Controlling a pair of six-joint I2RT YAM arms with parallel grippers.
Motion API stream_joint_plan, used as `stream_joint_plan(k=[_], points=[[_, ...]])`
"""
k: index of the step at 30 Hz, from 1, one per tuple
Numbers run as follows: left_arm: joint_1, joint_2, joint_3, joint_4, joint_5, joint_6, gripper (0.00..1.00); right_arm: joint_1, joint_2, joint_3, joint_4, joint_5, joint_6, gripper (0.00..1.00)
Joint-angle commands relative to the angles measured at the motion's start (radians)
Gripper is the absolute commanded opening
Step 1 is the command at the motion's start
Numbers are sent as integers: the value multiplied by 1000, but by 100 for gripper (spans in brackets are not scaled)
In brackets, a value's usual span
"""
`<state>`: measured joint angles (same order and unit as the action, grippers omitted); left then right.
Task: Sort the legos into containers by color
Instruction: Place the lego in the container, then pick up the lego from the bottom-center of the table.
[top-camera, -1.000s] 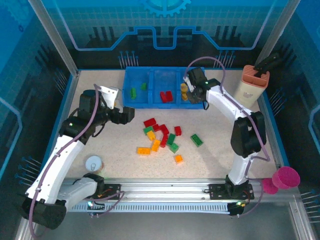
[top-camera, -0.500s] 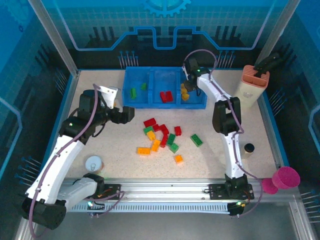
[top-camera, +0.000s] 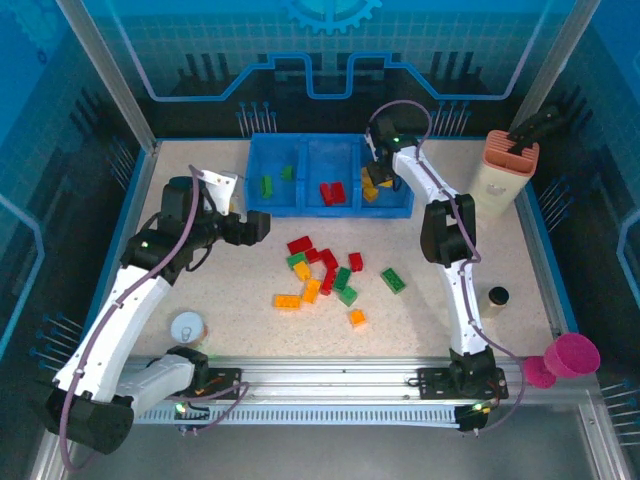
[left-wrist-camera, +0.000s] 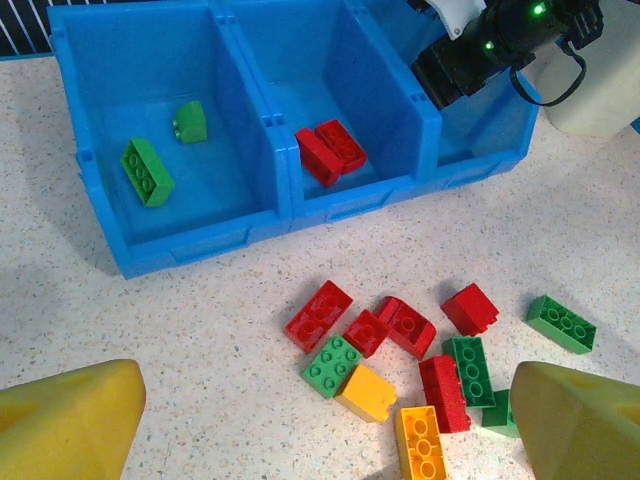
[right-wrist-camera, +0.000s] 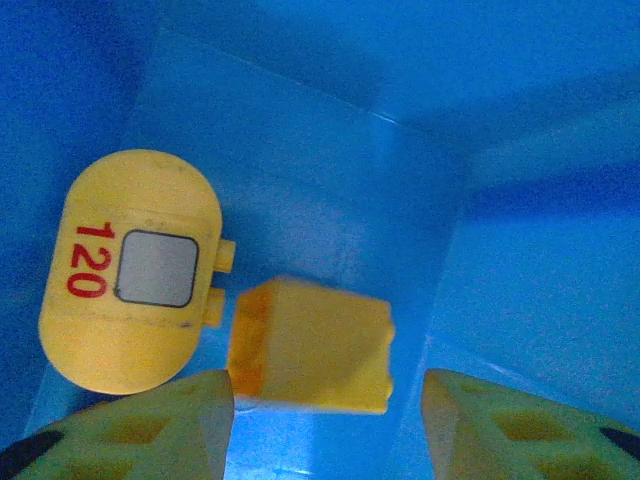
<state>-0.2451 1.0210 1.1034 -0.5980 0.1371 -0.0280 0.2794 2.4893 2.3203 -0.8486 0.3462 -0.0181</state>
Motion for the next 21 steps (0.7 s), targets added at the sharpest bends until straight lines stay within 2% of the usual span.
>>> stream_joint_plan(k=[1,5,9,11,14,18,21], points=[[3,-11,-12,26,29,-26,95,-8,-57,18,-41,-42,10,53],[3,-31,-34,43,29,-26,95,9,-107,-3,-64,-27,12,51],[3,-42,-45,50,25,-20,95,37,-253,-125,-72,-33,53,51],[3,-47,-47,53,25,-14,95,52,-355,-240,-63,-80,100,50],[3,-55,-48,53,24,-7,95,107,-525,-453,-41,-78,156,50],[4,-75,-57,50,24,6,96,214,-737,-740,-46,-88,251,51],[6,-86,-63,56,31,4,97,315,-860,-943,-73,-86,382,55]])
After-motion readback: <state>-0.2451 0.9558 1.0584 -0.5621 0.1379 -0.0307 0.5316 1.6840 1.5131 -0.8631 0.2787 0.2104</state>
